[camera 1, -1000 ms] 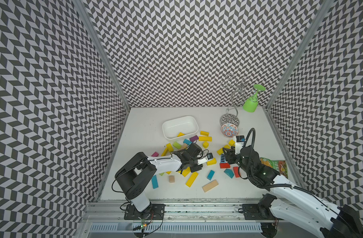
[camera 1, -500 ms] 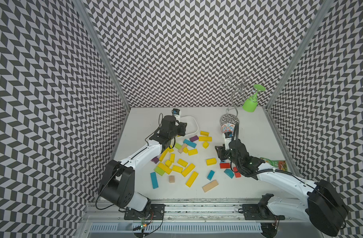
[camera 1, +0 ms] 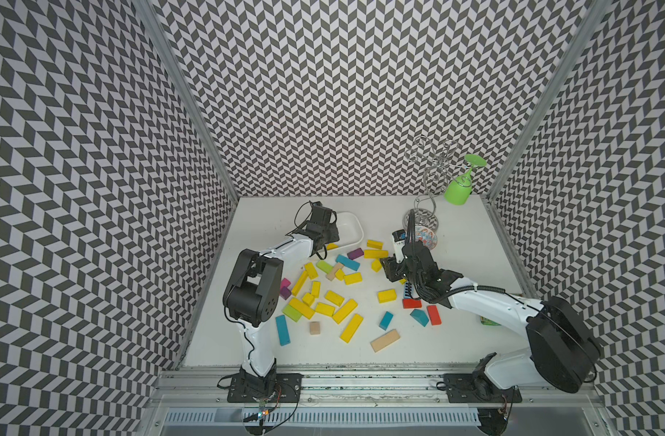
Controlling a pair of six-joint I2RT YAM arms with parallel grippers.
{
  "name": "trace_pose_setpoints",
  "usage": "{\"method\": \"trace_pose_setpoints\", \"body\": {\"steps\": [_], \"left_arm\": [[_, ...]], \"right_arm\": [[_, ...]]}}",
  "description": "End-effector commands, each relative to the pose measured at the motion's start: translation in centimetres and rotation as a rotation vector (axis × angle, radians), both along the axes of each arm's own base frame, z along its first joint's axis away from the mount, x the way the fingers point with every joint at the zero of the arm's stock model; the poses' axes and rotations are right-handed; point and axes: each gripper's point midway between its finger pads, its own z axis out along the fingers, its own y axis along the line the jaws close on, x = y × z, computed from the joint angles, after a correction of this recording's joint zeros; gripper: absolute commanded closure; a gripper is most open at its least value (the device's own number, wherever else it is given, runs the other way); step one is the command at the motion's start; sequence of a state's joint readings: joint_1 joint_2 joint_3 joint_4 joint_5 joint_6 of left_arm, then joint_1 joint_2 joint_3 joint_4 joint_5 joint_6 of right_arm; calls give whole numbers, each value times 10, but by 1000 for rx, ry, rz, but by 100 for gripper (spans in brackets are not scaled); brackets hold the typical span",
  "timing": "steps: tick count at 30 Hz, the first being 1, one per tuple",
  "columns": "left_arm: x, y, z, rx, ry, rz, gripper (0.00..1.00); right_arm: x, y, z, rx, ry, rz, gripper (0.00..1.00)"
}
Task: Pick out the yellow building blocks
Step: Place the building block in the storage box.
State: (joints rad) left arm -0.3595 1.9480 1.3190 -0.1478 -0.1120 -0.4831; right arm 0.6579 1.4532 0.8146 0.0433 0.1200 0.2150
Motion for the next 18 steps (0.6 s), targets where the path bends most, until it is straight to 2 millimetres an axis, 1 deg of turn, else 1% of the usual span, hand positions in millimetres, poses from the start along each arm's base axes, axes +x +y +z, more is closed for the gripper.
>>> {"method": "trace_pose_setpoints", "body": {"steps": [1, 4, 5, 6, 7, 10, 12, 15, 18], "left_arm": [[7, 4, -5, -1, 24, 31, 95], [9, 2, -17, -16, 48, 20, 88], [10, 1, -21, -21, 59, 19, 82], [10, 0, -24, -25, 68, 15, 73], [11, 0, -28, -27, 75, 12, 67], [13, -4, -32, -25, 81, -18, 52], [13, -5, -35, -27, 88, -28, 46], [13, -5, -27, -29, 76, -33, 39], [13, -5, -6, -39, 33, -37, 36]], "right_arm": [[4, 7, 8, 16, -22, 26, 47], [4, 7, 7, 18, -16, 25, 46], [4, 8, 8, 21, -19, 25, 47], [4, 8, 8, 23, -18, 26, 47], [4, 8, 9, 25, -18, 26, 46], [3, 8, 8, 30, -16, 30, 45], [2, 9, 9, 27, -13, 39, 44], [0, 8, 11, 5, -7, 52, 43], [-6, 7, 12, -10, 1, 78, 43]]}}
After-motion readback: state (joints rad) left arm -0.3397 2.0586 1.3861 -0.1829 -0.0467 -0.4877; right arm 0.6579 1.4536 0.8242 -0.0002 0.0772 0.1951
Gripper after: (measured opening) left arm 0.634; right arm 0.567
